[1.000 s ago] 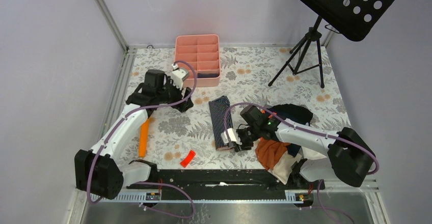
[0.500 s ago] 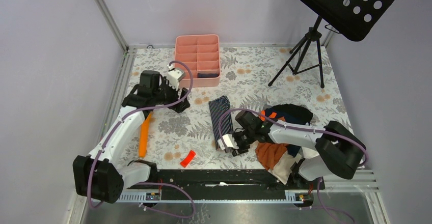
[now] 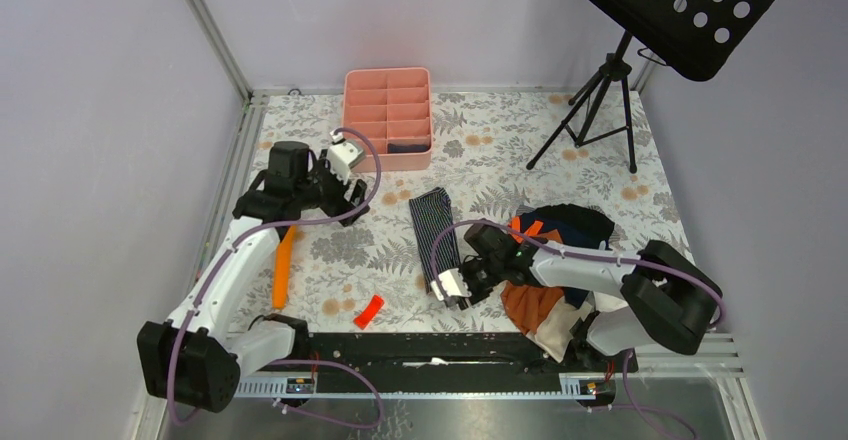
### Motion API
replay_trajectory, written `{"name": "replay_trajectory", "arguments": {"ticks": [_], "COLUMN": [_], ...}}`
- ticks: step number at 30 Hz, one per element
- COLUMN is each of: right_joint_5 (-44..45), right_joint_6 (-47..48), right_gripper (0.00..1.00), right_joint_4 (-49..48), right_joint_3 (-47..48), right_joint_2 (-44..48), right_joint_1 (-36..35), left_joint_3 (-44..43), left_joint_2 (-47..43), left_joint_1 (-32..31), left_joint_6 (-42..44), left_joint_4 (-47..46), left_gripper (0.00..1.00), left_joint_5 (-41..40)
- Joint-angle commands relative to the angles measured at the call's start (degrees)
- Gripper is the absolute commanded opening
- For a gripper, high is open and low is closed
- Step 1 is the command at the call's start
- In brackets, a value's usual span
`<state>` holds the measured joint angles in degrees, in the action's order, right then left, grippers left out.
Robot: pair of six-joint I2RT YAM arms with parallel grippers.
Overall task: Roll the underwear
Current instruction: Roll the underwear to the center of the board.
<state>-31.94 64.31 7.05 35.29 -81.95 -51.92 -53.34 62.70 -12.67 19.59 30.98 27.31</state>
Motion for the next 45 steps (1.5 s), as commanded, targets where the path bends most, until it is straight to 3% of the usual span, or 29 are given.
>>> {"name": "replay_trajectory", "arguments": {"ticks": [1,8,19,24,29,35,40,45], "right_joint_5": [3.0,3.9,7.2,11.6,12.0,4.6,-4.7,-12.6], "right_joint_6": [1.4,0.5,1.5,2.4,0.6,-14.8,-28.0,-36.8], "right_gripper": [0.48,0.5,0.47,0.37,0.15,0.03,0.01,0.0], "right_joint_4": [-0.8,-2.8,-4.7,-11.6,-10.7,2.8,7.4,9.7], "right_joint_3": [-1.0,-1.4,-3.0,-6.5,-4.6,8.5,17.0,22.2], "right_joint_2": [2.9,2.2,-0.3,-1.0,-2.2,-4.0,-8.7,-16.2], "right_joint_1": [-0.3,-0.3,-0.4,-0.7,-0.8,0.3,5.0,11.8], "left_joint_3": [-0.3,0.8,3.0,3.3,6.4,11.1,13.9,19.1], "left_joint_2": [-0.2,0.8,-0.2,-0.6,-4.4,-10.6,-11.7,-13.7], "left_joint_1": [0.2,-0.1,-1.7,-2.9,-5.4,-13.2,-22.4,-28.0], "left_joint_6": [4.0,-0.1,2.9,6.0,15.8,31.9,34.5,35.7], "left_joint_4": [0.3,-1.5,-0.4,0.9,4.0,8.7,6.5,-1.6], "left_gripper": [0.72,0.71,0.7,0.7,0.7,0.71,0.68,0.68], "left_joint_5": [2.2,3.1,2.9,2.5,4.1,3.0,0.7,-3.1]}}
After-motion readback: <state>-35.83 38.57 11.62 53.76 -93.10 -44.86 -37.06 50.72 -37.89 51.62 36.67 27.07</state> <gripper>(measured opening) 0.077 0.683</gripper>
